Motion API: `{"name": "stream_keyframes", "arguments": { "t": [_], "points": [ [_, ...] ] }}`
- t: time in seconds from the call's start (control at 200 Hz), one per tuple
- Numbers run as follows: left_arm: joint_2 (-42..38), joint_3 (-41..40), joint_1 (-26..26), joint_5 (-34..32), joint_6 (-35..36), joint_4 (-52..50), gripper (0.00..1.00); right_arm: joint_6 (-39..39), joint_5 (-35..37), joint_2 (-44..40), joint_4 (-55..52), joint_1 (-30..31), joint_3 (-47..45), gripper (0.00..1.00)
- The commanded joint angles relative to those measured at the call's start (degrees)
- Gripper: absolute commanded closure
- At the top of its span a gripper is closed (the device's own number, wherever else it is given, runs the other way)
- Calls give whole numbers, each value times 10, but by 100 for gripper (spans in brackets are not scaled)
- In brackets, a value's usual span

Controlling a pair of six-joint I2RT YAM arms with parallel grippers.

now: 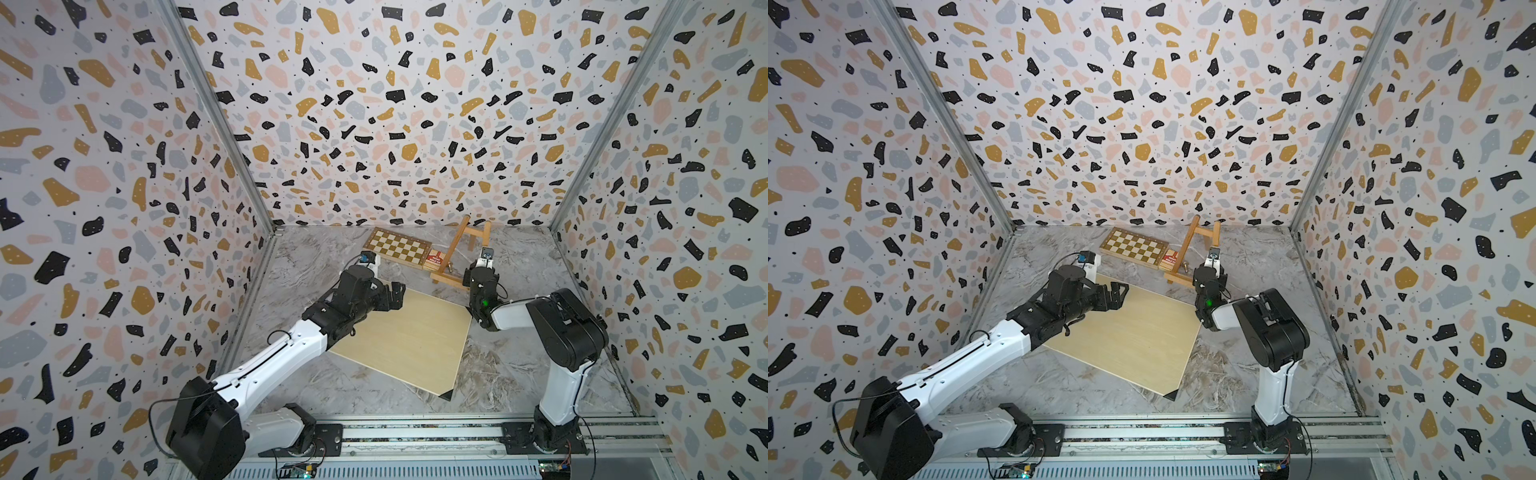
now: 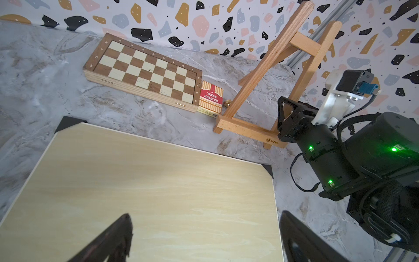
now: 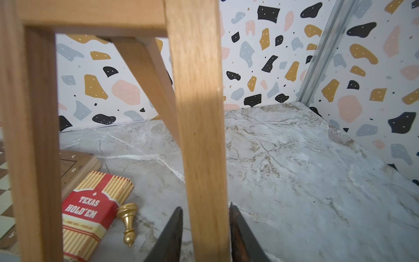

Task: Assemble the easel
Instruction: Place the easel at the center of the board, then pick up the drawing board from the center of the board.

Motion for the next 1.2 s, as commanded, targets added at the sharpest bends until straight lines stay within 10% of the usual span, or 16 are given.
{"name": "stream_keyframes", "arguments": {
  "t": [0.0, 0.681, 1.196],
  "points": [
    [-6, 19, 3, 4, -1, 14, 1, 20, -26, -34, 3, 1, -7, 59],
    [-9, 19, 42, 0, 5, -22, 1, 160, -184, -226, -269, -54, -32, 32],
    [224, 114, 267, 68, 46, -187, 1, 284, -442, -420, -634, -11, -124, 5]
  ]
}}
